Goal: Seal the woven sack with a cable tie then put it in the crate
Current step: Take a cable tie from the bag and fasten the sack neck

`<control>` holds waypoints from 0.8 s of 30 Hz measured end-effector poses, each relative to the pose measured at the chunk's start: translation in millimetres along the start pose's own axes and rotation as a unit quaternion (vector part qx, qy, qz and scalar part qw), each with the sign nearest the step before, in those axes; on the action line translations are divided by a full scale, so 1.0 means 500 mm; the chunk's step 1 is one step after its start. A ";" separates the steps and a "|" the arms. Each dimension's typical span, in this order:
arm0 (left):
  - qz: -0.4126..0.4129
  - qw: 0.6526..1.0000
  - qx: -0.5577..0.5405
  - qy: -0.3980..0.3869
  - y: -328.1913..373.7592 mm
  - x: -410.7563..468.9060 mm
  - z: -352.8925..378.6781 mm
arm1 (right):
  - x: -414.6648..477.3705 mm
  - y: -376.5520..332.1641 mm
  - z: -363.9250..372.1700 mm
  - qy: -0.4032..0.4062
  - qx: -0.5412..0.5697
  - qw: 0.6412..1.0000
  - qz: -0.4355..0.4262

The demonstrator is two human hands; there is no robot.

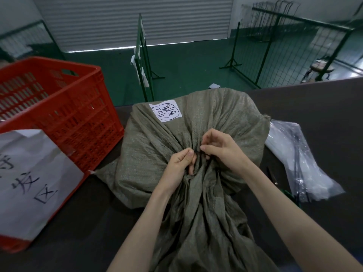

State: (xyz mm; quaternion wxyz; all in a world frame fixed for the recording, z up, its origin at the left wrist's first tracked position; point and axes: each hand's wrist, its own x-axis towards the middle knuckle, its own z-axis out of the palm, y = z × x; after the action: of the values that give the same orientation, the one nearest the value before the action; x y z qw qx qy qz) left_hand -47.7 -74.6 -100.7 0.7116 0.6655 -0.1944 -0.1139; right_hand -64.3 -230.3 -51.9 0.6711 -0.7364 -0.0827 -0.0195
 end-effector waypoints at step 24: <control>0.022 0.997 -0.033 0.066 0.018 -0.016 0.017 | 0.013 0.009 0.002 -0.004 -0.120 0.993 0.005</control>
State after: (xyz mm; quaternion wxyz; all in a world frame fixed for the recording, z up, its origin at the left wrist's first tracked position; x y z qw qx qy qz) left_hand -59.6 -78.1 -92.7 0.7467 0.6434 -0.1577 -0.0606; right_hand -57.2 -228.9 -55.7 0.5778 -0.8121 -0.0784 -0.0227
